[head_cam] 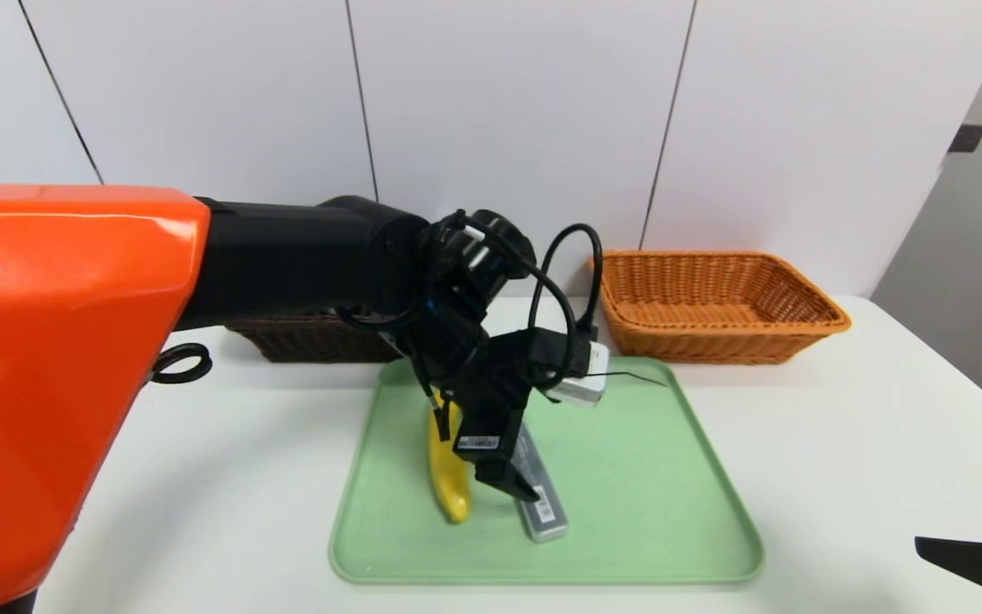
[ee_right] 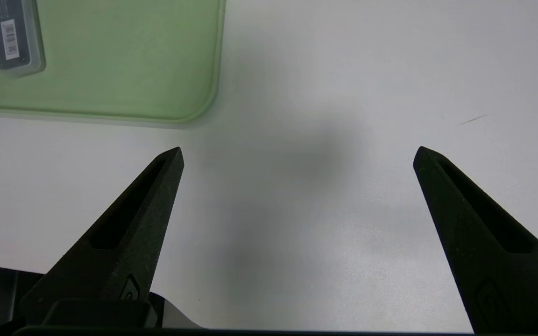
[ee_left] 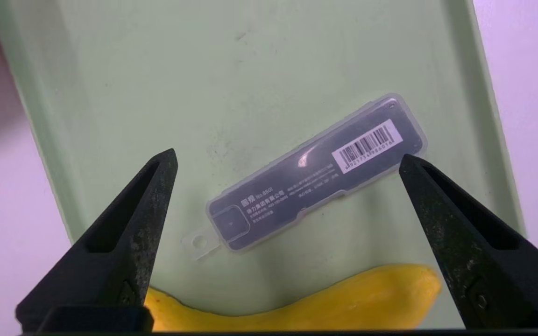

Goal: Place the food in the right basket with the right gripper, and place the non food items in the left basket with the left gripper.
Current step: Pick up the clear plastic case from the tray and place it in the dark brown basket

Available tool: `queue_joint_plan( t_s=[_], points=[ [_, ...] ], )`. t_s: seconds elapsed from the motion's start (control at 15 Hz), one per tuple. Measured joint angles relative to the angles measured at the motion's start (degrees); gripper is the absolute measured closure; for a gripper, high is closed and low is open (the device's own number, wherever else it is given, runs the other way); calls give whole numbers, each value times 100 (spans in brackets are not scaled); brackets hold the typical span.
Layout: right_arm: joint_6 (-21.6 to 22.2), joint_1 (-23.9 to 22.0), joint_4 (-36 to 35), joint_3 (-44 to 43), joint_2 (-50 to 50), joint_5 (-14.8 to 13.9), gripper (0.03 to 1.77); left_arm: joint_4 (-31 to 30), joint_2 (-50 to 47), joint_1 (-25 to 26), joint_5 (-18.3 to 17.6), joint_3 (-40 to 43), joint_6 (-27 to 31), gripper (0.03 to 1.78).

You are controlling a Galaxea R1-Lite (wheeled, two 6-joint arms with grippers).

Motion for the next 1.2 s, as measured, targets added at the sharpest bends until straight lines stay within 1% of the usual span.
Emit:
queue_joint_plan(
  t_s=[0.27, 0.33, 0.47, 0.6, 0.73, 1.2],
  points=[
    [6, -2, -9, 105, -39, -9, 10, 110, 157, -16, 30, -91, 829, 12],
    [4, -2, -9, 113, -41, 0, 10, 254, 188, -17, 44, -155, 1025, 12],
    [9, -2, -9, 129, -39, 9, 10, 734, 246, -16, 61, -358, 1410, 12],
    [11, -2, -12, 149, -39, 11, 10, 868, 273, -17, 67, -425, 1679, 12],
    [22, -2, -20, 182, -38, 11, 10, 868, 288, -17, 94, -444, 1780, 12],
    [50, -2, -15, 317, -39, 13, 10, 805, 488, -55, 100, -458, 1791, 12]
  ],
)
